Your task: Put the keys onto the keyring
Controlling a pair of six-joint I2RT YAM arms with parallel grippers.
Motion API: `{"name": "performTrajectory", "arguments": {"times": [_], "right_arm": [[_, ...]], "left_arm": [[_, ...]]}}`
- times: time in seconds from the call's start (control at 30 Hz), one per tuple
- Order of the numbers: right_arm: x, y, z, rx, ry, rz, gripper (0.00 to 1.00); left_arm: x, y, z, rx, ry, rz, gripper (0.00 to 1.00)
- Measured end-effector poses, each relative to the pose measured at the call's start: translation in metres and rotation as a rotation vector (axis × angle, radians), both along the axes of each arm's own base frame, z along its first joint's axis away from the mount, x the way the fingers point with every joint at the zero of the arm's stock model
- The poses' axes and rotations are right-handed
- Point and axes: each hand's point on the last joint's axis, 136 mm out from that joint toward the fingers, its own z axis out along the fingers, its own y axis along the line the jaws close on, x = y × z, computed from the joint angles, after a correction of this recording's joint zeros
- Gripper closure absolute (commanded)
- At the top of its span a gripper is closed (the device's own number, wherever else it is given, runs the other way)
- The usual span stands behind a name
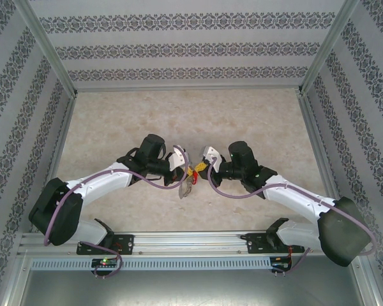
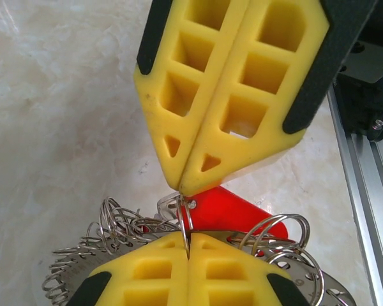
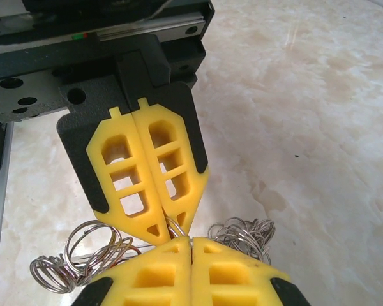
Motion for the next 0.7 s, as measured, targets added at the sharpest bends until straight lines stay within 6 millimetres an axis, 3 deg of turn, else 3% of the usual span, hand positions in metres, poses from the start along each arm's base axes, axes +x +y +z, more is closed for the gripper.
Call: {"name": "performTrajectory", "arguments": {"times": [0.2, 0.43, 0.53, 0.7], "right_arm": [[-0.002, 0.001, -0.001, -0.002, 0.006, 0.001, 1.0], [-0.004, 0.005, 0.001, -0.02, 0.002, 0.001, 1.0], [-0.001, 0.004, 0.006, -0.021, -0.009, -0.01, 1.0], [0.0, 0.005, 0.012, -0.013, -0.023, -0.013, 1.0]], "left_arm": [[0.001, -0.001, -0.004, -0.01, -0.023, 0.01, 0.98], [0.003, -0.001, -0.008, -0.032, -0.027, 0.035, 0.88], [0.004, 0.0, -0.009, -0.035, -0.03, 0.048, 0.78], [0.006, 0.001, -0.012, -0.029, -0.02, 0.069, 0.74]]}}
